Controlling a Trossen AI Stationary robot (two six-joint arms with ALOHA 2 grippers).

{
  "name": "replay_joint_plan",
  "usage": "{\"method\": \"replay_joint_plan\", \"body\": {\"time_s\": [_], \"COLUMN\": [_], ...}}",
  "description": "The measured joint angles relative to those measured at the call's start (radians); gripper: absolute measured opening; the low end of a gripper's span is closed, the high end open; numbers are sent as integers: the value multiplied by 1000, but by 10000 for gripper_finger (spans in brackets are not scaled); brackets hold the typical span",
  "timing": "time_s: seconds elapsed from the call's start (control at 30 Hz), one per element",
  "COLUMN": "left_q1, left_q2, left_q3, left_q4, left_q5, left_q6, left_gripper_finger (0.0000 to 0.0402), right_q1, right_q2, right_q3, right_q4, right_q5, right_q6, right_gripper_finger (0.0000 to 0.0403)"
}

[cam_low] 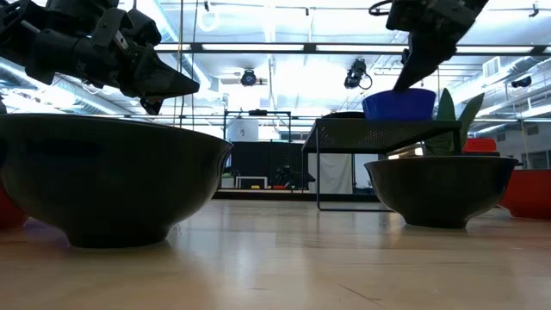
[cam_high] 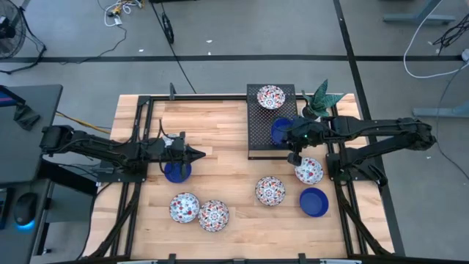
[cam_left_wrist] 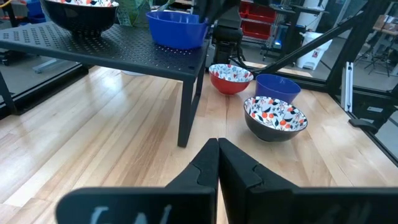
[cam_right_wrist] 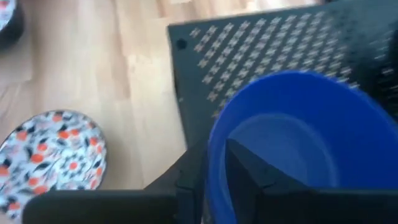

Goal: Pick & Place Mini bowls
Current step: Put the middle blue bowl on the shelf, then adjust the orange patterned bowl on the shelf

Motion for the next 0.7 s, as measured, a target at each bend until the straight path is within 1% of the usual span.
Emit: {"method": "replay_joint_plan", "body": {"time_s": [0.07,0.2,0.3,0.4,0.53,0.7], "left_q1": [0,0,0,0,0,0], "left_q2": [0,0,0,0,0,0], "left_q3": [0,0,0,0,0,0], "left_q4": [0,0,0,0,0,0], "left_q5": [0,0,0,0,0,0], "left_q6": [0,0,0,0,0,0], "left_gripper_finger": [9,9,9,9,9,9], "right_q1": [0,0,-6,-18,-22,-19], "right_q2": [0,0,0,-2,-3,-3], "right_q3": [7,10,10,10,10,11], "right_q4": [-1,-1,-1,-1,37,87], "right_q5": [34,61,103,108,94,53], "right_q6": [-1,-21,-7,5,6,6], "right_gripper_finger": [66,66,67,78,118,191]}}
